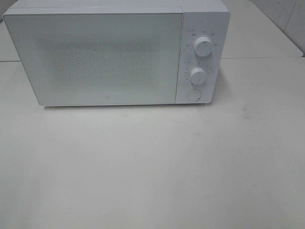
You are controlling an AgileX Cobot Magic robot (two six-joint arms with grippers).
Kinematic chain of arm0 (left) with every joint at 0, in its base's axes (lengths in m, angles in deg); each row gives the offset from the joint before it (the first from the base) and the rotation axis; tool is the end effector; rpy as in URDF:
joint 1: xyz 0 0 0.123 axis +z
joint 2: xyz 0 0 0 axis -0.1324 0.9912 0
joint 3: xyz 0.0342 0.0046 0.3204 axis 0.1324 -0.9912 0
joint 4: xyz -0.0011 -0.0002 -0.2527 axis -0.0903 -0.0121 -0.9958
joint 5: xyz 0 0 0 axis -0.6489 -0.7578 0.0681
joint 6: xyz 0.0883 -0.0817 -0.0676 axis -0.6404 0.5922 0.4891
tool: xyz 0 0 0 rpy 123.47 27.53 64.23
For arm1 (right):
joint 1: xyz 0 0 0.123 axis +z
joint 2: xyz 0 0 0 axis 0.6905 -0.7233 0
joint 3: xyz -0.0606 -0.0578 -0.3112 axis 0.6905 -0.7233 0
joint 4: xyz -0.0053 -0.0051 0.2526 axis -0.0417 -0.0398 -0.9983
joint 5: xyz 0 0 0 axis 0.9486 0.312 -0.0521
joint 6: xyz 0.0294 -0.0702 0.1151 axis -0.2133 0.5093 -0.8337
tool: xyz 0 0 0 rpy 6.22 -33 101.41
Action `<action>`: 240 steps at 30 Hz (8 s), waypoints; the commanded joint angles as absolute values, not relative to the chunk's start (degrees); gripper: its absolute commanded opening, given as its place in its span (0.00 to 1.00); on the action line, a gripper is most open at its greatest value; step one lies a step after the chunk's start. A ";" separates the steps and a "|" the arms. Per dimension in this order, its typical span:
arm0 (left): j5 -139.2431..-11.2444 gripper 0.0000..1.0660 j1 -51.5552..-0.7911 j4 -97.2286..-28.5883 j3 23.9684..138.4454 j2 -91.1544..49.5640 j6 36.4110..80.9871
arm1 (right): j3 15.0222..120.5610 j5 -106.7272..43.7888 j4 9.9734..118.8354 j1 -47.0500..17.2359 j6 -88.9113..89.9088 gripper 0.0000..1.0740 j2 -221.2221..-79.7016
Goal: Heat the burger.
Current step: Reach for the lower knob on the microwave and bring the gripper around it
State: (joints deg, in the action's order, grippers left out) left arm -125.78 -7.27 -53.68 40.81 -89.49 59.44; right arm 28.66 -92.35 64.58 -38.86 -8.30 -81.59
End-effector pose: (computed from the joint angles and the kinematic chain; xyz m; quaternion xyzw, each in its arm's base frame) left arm -0.0035 -0.0115 0.2615 0.0228 0.8495 -0.0313 0.5262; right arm 0.0032 0.0003 0.2628 -0.0041 0.8376 0.0431 0.5446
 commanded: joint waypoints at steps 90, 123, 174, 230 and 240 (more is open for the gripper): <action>-125.43 0.94 -7.09 -53.63 40.93 -89.84 59.79 | 12.33 17.60 43.55 -22.76 4.31 0.70 -160.37; -125.43 0.94 -7.09 -53.63 40.93 -89.84 59.79 | 29.23 34.85 13.35 2.22 16.40 0.71 -185.41; -125.43 0.94 -7.09 -53.63 40.93 -89.84 59.79 | 49.11 31.87 19.89 -8.66 16.28 0.64 -201.34; -125.43 0.94 -7.09 -53.57 40.93 -89.84 59.79 | 49.11 42.36 35.58 -8.66 -77.74 0.00 -201.11; -125.43 0.94 -7.09 -53.57 40.93 -89.84 59.79 | 49.11 45.39 33.81 -8.66 -82.72 0.00 -201.11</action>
